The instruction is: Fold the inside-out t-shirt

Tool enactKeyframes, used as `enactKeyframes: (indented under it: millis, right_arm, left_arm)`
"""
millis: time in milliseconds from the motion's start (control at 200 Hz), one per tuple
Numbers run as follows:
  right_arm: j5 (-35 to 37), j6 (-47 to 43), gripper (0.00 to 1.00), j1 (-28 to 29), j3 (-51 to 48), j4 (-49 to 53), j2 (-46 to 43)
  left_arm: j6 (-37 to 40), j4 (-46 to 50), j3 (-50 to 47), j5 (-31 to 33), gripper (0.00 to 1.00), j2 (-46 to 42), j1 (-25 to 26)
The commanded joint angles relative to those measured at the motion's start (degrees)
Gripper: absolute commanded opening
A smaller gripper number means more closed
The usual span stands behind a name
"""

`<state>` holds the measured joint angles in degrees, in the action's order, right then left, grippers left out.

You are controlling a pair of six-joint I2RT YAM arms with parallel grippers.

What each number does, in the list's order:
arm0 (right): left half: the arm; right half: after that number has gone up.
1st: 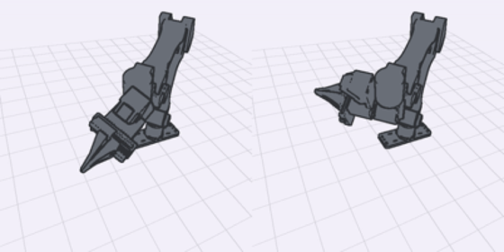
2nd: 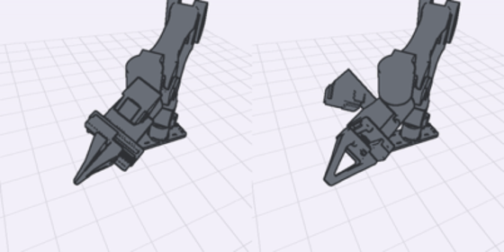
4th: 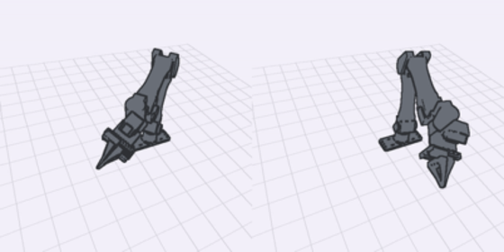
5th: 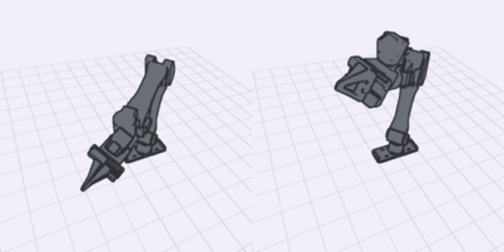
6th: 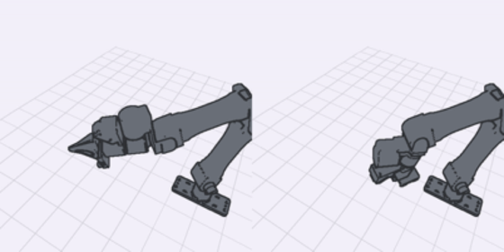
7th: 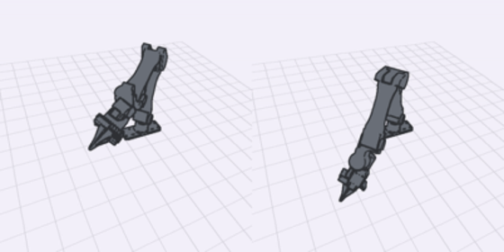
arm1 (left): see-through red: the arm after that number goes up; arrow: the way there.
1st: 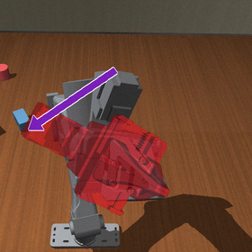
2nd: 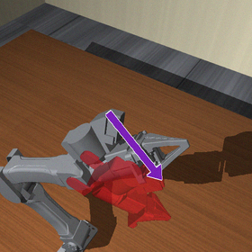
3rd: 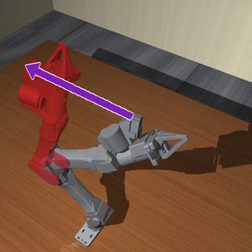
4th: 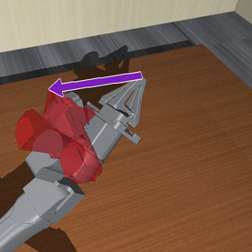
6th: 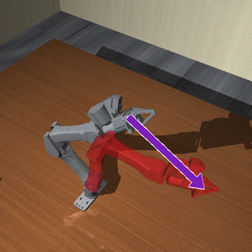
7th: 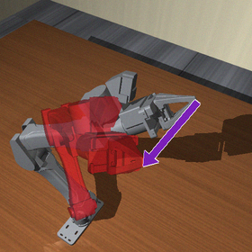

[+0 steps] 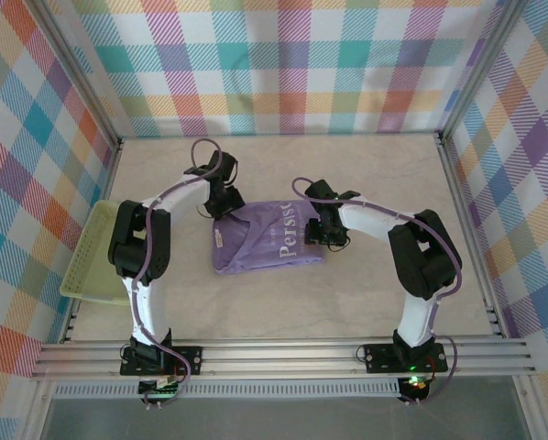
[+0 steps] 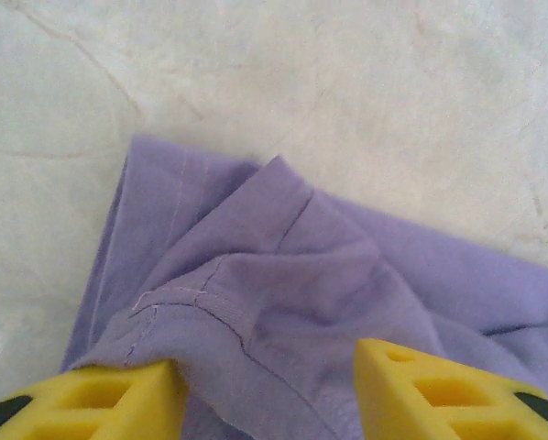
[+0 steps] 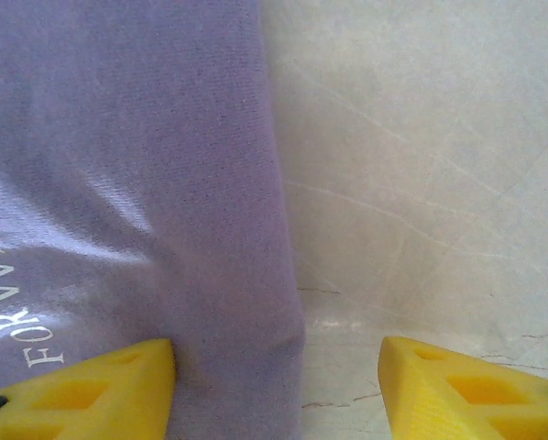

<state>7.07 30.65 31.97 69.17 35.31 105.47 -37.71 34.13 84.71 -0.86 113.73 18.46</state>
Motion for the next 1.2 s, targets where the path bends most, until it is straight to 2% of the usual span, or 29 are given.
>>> enactKeyframes:
  millis: [0,260,510,660,705,820,940,1030,1195]
  right_arm:
    - [0.3,-0.2,0.61,0.4,-1.2,0.1,-1.5]
    - [-0.1,-0.1,0.61,0.4,-3.3,-1.0,-2.0]
    - [3.6,2.7,0.61,0.4,-5.5,0.0,-0.9]
    - [2.3,2.8,0.61,0.4,-7.2,-1.6,-1.0]
    - [1.9,2.5,0.61,0.4,-7.3,-1.8,-1.3]
    - [0.8,1.1,0.61,0.5,-6.7,-1.9,-2.9]
    - [0.4,-0.7,0.62,0.5,-4.3,0.1,-6.0]
    - [0.8,-2.9,0.64,0.3,-1.5,0.7,-7.8]
    - [-1.3,-6.3,0.64,-0.3,6.7,-0.6,-4.0]
  left_arm:
    - [0.4,-0.2,2.4,0.1,0.45,2.4,-0.9]
    - [-0.9,0.1,4.9,1.6,0.25,3.8,-2.5]
    - [-5.7,-6.2,-2.8,0.9,0.18,-0.7,-6.2]
    - [-5.6,-7.0,-1.3,-1.7,0.18,1.3,-7.5]
    - [-4.6,-7.1,0.1,-3.4,0.2,2.2,-7.5]
    - [-1.3,-5.1,3.9,-6.8,0.33,3.2,-7.0]
    - [1.8,-0.7,5.4,-6.1,0.55,0.3,-6.1]
    - [3.1,4.3,3.7,-2.4,0.67,-4.2,-4.8]
    - [1.4,6.6,-6.3,6.0,0.78,-16.1,1.2]
